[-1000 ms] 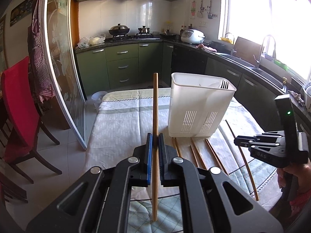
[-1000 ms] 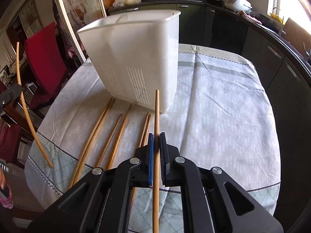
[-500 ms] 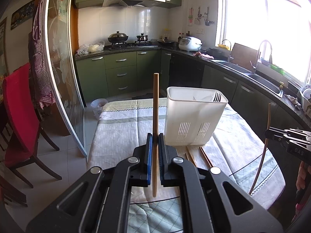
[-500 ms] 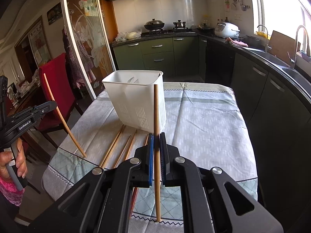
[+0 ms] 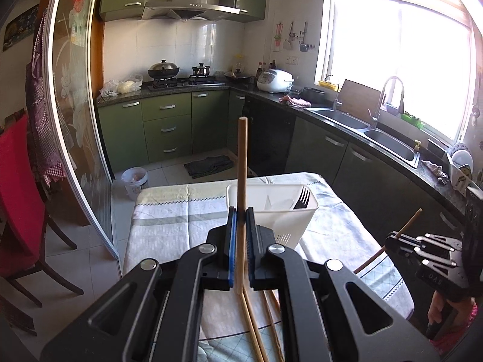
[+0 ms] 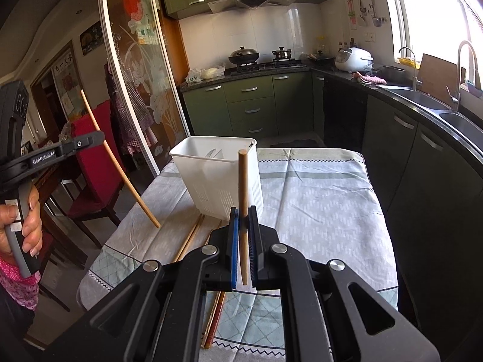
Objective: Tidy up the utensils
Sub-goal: 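Lift the chopsticks upright and drop them into the caddy with both grippers, then move both grippers back toward the remaining chopsticks on the cloth, then grasp a wooden chopstick with the left gripper while the right gripper grasps another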
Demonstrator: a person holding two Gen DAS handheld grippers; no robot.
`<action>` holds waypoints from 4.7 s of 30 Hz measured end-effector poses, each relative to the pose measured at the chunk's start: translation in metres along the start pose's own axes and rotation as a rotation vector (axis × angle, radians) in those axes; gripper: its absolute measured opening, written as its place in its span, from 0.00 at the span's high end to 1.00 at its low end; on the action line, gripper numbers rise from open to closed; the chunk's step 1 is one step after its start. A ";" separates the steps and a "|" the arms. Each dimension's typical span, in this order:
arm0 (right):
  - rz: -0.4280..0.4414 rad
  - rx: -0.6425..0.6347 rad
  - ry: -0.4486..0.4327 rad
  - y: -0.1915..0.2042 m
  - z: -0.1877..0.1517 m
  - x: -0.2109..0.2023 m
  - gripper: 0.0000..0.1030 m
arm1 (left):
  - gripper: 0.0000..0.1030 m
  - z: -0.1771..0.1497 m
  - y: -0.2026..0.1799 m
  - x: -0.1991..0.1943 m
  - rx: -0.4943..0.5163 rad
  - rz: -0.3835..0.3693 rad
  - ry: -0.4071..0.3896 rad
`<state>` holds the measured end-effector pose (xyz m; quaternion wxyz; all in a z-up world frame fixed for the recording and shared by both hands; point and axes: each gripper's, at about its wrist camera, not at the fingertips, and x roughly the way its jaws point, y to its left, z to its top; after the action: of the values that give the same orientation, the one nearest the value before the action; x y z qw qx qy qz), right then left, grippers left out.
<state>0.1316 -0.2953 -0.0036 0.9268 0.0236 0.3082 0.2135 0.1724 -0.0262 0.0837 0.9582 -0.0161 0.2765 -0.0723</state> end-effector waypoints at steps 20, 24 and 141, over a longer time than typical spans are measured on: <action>0.011 0.029 0.014 -0.014 0.000 0.008 0.93 | 0.94 0.073 -0.024 0.077 -0.005 0.049 -0.033; 0.012 0.020 0.012 -0.011 0.004 0.007 0.93 | 0.94 0.054 -0.018 0.102 0.012 0.066 0.051; -0.078 0.008 0.352 -0.003 -0.070 0.186 0.53 | 0.94 -0.116 0.027 0.022 -0.059 0.074 0.016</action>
<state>0.2261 -0.2281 -0.1654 0.8660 -0.0224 0.4672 0.1769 0.1327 -0.0018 -0.0277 0.9570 -0.0336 0.2867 -0.0288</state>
